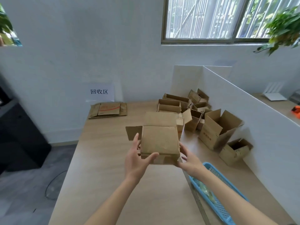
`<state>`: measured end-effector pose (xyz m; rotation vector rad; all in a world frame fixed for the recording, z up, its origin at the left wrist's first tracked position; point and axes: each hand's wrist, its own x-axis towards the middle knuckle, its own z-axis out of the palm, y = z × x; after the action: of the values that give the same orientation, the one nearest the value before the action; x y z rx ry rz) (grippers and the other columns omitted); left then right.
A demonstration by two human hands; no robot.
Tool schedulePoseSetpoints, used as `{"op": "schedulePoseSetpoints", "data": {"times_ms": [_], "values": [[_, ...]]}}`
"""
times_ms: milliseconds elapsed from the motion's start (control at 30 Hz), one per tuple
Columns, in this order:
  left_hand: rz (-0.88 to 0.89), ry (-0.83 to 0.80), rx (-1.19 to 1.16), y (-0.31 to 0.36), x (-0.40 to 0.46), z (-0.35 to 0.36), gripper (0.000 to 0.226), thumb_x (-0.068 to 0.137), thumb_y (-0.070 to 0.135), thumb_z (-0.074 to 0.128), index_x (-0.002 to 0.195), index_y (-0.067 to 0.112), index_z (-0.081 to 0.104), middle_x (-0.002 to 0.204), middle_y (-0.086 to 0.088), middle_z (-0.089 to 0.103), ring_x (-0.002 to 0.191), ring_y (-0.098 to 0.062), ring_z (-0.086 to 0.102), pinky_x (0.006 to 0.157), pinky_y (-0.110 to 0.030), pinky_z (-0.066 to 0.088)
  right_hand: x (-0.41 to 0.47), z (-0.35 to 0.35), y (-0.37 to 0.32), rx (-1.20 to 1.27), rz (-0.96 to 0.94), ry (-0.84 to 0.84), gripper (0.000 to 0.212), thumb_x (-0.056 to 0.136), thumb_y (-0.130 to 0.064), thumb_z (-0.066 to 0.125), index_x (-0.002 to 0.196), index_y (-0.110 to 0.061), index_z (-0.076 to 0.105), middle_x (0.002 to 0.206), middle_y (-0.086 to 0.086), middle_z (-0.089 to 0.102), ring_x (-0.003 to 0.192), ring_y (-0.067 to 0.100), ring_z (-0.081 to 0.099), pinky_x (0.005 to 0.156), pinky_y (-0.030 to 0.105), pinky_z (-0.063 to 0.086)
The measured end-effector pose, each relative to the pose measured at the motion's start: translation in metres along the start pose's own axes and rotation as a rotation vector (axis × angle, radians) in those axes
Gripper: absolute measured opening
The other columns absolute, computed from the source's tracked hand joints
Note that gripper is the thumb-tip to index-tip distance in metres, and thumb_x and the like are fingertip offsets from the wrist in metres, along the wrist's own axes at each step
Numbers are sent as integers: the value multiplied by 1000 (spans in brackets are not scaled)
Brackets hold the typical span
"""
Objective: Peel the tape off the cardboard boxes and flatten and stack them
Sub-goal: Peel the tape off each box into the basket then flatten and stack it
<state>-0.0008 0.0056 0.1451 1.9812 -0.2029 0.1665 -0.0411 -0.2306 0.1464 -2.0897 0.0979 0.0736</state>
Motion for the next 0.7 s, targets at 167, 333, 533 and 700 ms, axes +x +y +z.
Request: {"op": "schedulePoseSetpoints", "data": {"times_ms": [167,333,533,700], "values": [[-119,91,-132,-4,-13,0,126,56,90,71,157,31,24,139,16,58,120,-10,60,95,-27,52,-12,20,-1,53,13,17,39,89,-60,59,126,-50,52,126,-25,59,124,4,53,99,21,43],[-142,-89,-138,-24,-34,5,136,53,47,97,158,48,11,143,28,50,130,4,52,109,-33,49,-21,38,15,251,135,103,32,92,-64,51,107,-40,65,119,-4,66,108,10,65,85,29,60],[-222,-201,15,-62,-69,28,137,46,56,94,148,70,4,131,37,50,123,-3,57,99,-32,51,-31,63,55,76,251,177,38,99,-60,50,109,-29,70,105,-7,70,98,11,66,78,32,58],[-401,-211,176,-104,-91,54,128,59,73,82,154,59,-2,149,6,52,131,-23,54,102,-37,50,-48,87,102,231,315,-26,48,94,-53,65,136,-31,55,126,-13,67,113,-2,63,95,23,53]]}}
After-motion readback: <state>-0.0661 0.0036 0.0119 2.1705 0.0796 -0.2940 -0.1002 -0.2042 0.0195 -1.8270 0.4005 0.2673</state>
